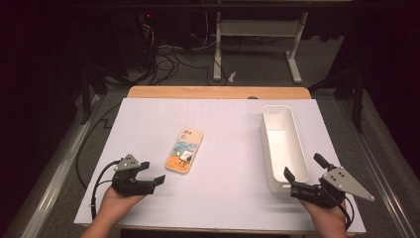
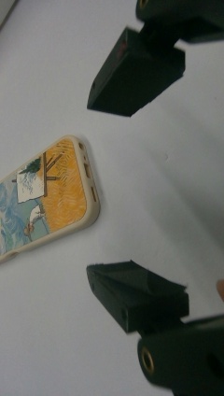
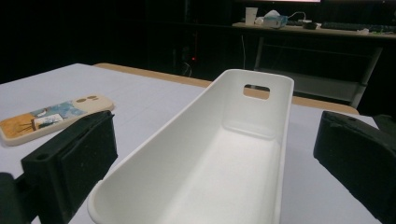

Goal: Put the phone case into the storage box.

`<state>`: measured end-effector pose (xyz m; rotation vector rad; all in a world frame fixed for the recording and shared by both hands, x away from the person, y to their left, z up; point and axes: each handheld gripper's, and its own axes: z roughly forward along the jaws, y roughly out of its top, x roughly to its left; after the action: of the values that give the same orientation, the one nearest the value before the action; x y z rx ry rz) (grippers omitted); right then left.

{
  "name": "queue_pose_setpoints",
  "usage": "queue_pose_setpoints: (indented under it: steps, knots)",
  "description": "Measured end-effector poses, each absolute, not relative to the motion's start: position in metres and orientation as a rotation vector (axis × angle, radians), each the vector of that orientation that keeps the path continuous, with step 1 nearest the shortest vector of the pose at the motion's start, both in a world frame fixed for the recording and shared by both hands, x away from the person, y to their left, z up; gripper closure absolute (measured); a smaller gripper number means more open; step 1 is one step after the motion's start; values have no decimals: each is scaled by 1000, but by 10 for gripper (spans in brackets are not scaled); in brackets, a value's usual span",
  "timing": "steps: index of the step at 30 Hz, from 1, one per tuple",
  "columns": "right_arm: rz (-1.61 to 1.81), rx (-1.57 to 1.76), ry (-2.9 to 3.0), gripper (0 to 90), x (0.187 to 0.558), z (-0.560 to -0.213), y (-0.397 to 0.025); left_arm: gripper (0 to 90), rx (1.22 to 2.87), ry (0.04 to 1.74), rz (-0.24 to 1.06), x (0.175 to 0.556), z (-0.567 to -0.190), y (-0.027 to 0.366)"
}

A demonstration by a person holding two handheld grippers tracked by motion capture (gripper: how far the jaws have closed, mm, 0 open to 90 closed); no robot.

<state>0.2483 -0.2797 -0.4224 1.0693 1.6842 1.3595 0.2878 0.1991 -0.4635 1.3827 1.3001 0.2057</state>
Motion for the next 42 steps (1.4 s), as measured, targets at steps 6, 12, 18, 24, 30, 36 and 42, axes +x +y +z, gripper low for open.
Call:
queue_pose_setpoints:
  steps: [6,12,18,24,30,36,42]
  knots:
    - [1358,1071,1677,0,248,-422,-280,509,1360,1258,209,286,-458,192]
    - [1361,1082,1658,0,244,-422,-285,894,1399,1289,261,298,-455,160]
    - [1368,1088,1651,0,245,-422,-286,896,1438,1317,261,321,-459,132]
    - [1366,1082,1653,0,245,-422,-285,896,1470,1318,256,330,-462,104]
    - [1371,1084,1647,0,245,-422,-286,896,1532,1300,267,326,-473,84]
    - [1373,1080,1650,0,245,-422,-285,896,1562,1308,290,327,-479,83]
    - [1374,1082,1647,0,244,-421,-285,897,1582,1311,303,329,-481,88]
